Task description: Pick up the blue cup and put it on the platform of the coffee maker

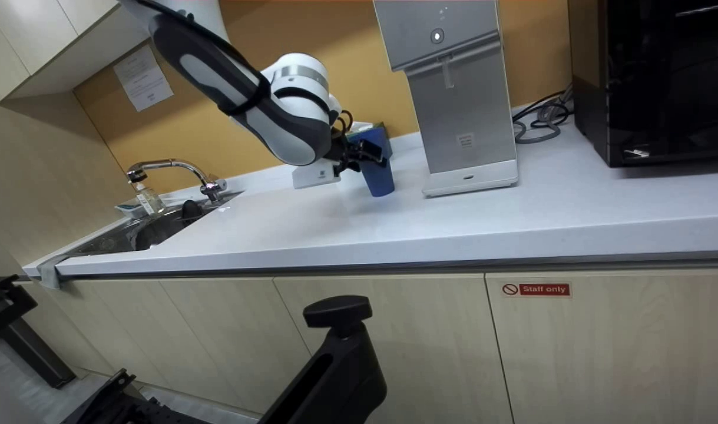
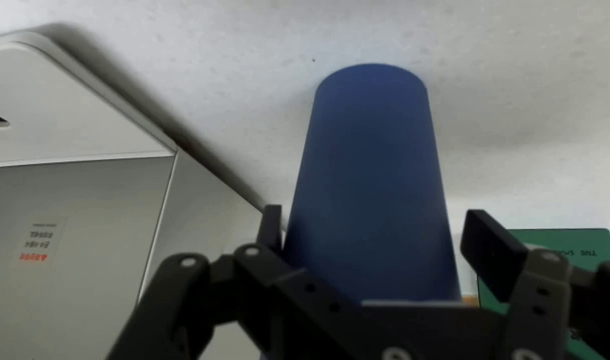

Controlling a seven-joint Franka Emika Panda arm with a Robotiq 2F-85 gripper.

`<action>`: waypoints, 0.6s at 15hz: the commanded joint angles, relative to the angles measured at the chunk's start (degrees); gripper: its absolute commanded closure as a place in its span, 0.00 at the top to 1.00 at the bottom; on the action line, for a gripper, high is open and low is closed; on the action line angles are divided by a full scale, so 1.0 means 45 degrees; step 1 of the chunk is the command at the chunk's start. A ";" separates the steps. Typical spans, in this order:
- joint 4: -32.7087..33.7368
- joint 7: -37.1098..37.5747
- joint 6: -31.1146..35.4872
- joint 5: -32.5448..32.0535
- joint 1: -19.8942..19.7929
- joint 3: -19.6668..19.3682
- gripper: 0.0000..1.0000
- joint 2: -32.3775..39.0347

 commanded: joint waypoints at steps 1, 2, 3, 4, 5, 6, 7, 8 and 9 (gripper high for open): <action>0.0456 0.1854 -0.0803 -0.1865 -0.0196 0.0629 0.60 0.0641; 0.0426 0.2120 -0.1026 -0.2157 -0.0244 0.0757 0.54 0.0632; 0.0307 0.2331 -0.1200 -0.2416 -0.0304 0.0866 0.53 0.0513; 0.0106 0.2460 -0.1392 -0.2517 -0.0345 0.0949 0.52 0.0315; -0.0064 0.2517 -0.1479 -0.2555 -0.0403 0.1031 0.49 0.0122; -0.0333 0.2414 -0.1434 -0.2300 -0.0469 0.1075 0.47 -0.0190; -0.0530 0.2274 -0.1310 -0.1998 -0.0533 0.1117 0.47 -0.0406; -0.0760 0.2128 -0.1039 -0.1711 -0.0641 0.1182 0.47 -0.0688; -0.1116 0.1897 -0.0837 -0.1283 -0.0714 0.1196 0.47 -0.1147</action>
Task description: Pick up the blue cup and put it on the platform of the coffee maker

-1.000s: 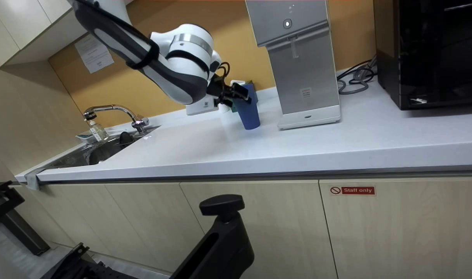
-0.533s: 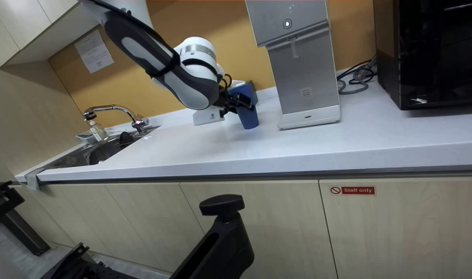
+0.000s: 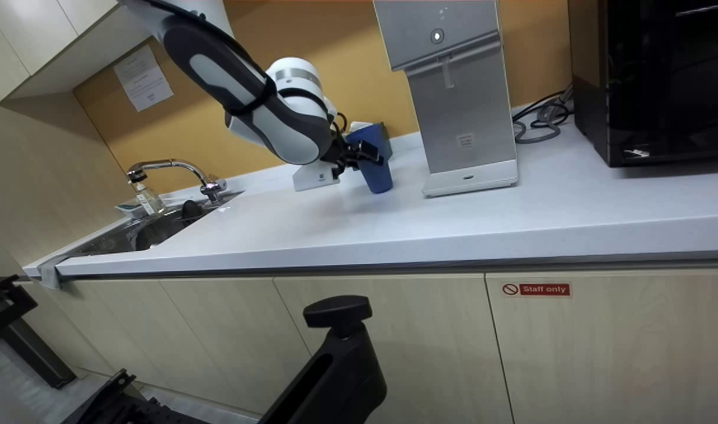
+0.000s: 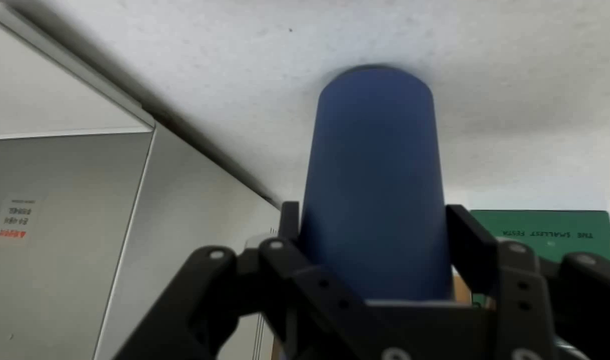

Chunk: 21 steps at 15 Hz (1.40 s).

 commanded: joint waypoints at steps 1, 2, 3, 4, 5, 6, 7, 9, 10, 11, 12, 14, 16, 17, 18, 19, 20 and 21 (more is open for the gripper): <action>-0.1432 0.0229 0.0454 0.0828 -0.0432 0.0255 0.47 -0.1804; -0.1871 -0.0001 0.0535 0.1394 -0.0483 0.0216 0.47 -0.2416; -0.2270 -0.0216 0.0531 0.1984 -0.0514 0.0158 0.47 -0.2969; -0.2719 -0.0429 0.0485 0.2582 -0.0589 0.0095 0.47 -0.3626; -0.3081 -0.0593 0.0433 0.3072 -0.0689 0.0069 0.47 -0.4169; -0.3475 -0.0640 0.0320 0.3498 -0.0836 0.0022 0.47 -0.4806; -0.3817 -0.0660 0.0244 0.3863 -0.0978 -0.0029 0.47 -0.5368; -0.4377 -0.0478 0.0028 0.4317 -0.1314 -0.0211 0.47 -0.6336; -0.4574 -0.0552 -0.0099 0.4528 -0.1456 -0.0344 0.47 -0.6638; -0.4711 -0.0633 -0.0206 0.4690 -0.1587 -0.0466 0.47 -0.6808; -0.4811 -0.0642 -0.0377 0.4761 -0.1697 -0.0579 0.47 -0.6901; -0.4842 -0.0398 -0.0455 0.4724 -0.1937 -0.0791 0.47 -0.6809; -0.4794 -0.0246 -0.0304 0.4627 -0.2129 -0.0976 0.47 -0.6536; -0.4741 -0.0141 -0.0223 0.4516 -0.2225 -0.1061 0.47 -0.6375; -0.4668 -0.0030 -0.0104 0.4439 -0.2307 -0.1133 0.47 -0.6229; -0.4558 0.0135 0.0028 0.4250 -0.2385 -0.1187 0.47 -0.6061; -0.4394 0.0337 0.0173 0.3921 -0.2436 -0.1237 0.47 -0.5868; -0.4153 0.0510 0.0482 0.3465 -0.2485 -0.1262 0.47 -0.5618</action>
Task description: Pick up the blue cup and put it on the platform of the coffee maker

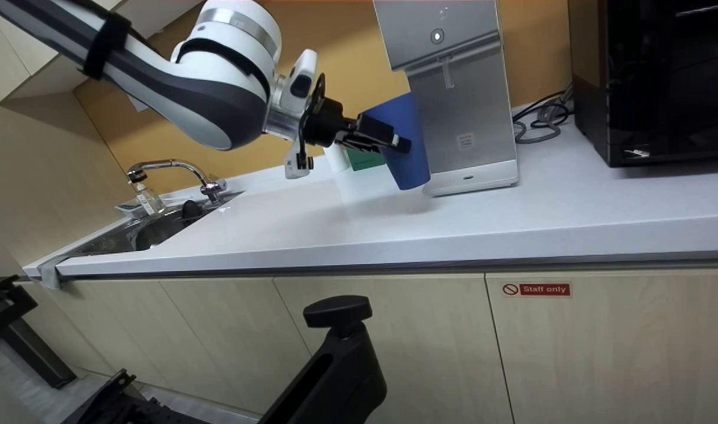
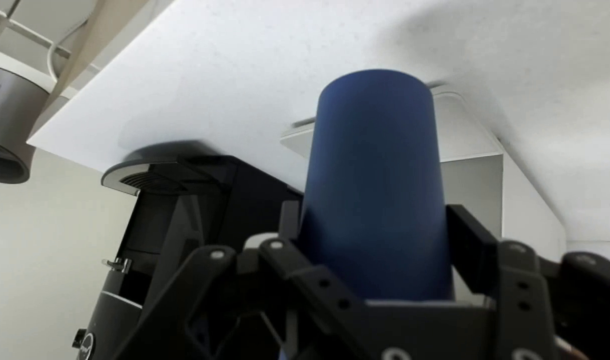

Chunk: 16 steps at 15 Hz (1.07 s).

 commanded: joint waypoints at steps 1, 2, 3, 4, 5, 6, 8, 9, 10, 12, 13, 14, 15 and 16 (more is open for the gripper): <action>0.0761 0.1201 0.0861 -0.1712 -0.0152 -0.0124 0.47 0.0696; 0.1125 0.1281 0.1248 -0.2371 -0.0164 -0.0116 0.47 0.1009; 0.1420 0.1249 0.1505 -0.2855 -0.0182 -0.0087 0.47 0.1273; 0.1763 0.1116 0.1808 -0.3300 -0.0206 -0.0063 0.47 0.1589; 0.1968 0.0843 0.1954 -0.3438 -0.0219 -0.0073 0.47 0.1795; 0.1223 0.0649 0.1476 -0.2678 -0.0146 -0.0097 0.72 0.1189; 0.1610 0.0625 0.1644 -0.2967 -0.0151 -0.0098 0.72 0.1609; 0.1694 0.0622 0.1670 -0.3023 -0.0151 -0.0097 0.72 0.1734; 0.1719 0.0622 0.1687 -0.3072 -0.0151 -0.0097 0.47 0.1784; 0.2005 0.0570 0.1791 -0.3113 -0.0243 -0.0183 0.47 0.2128; 0.2167 0.0528 0.1787 -0.3174 -0.0270 -0.0224 0.47 0.2314; 0.2254 0.0483 0.1706 -0.3165 -0.0279 -0.0268 0.47 0.2437; 0.2386 0.0398 0.1742 -0.3163 -0.0304 -0.0313 0.47 0.2608; 0.2494 0.0282 0.1747 -0.3091 -0.0302 -0.0384 0.47 0.2757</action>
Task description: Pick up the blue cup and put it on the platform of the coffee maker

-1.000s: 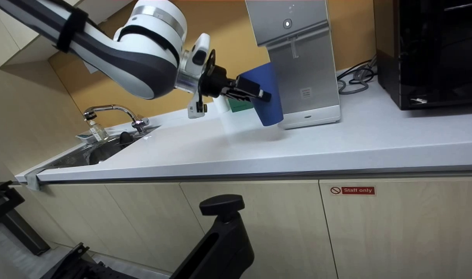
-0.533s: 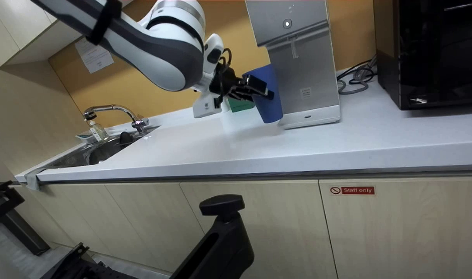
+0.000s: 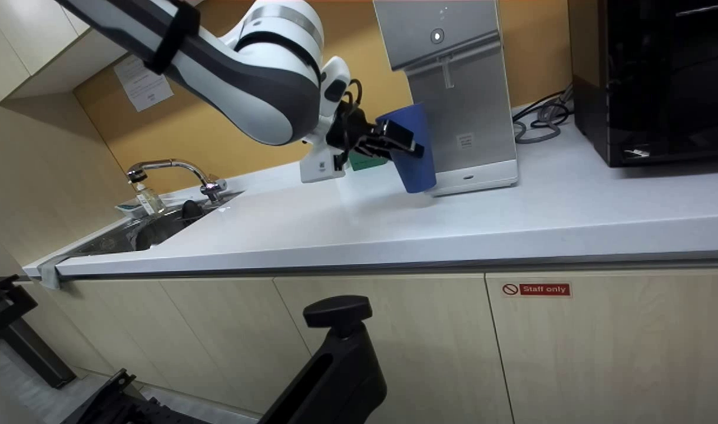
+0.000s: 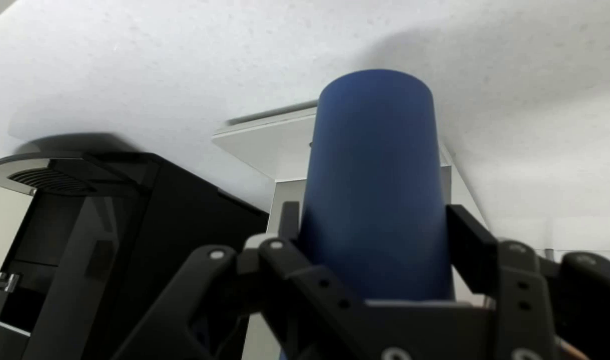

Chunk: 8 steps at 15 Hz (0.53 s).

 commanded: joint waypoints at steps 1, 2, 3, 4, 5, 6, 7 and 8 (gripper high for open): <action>0.0778 -0.0306 0.0116 -0.0078 -0.0076 -0.0163 0.47 0.0746; 0.0907 -0.0342 0.0088 -0.0087 -0.0078 -0.0181 0.47 0.0903; 0.1111 -0.0321 0.0104 -0.0195 -0.0082 -0.0175 0.47 0.1091; 0.1271 -0.0320 0.0095 -0.0244 -0.0082 -0.0176 0.47 0.1252; 0.1459 -0.0309 0.0064 -0.0320 -0.0078 -0.0159 0.47 0.1413; 0.1633 -0.0313 0.0028 -0.0426 -0.0077 -0.0133 0.47 0.1553; 0.1797 -0.0321 0.0007 -0.0496 -0.0079 -0.0122 0.47 0.1686; 0.1944 -0.0328 -0.0032 -0.0555 -0.0078 -0.0116 0.47 0.1811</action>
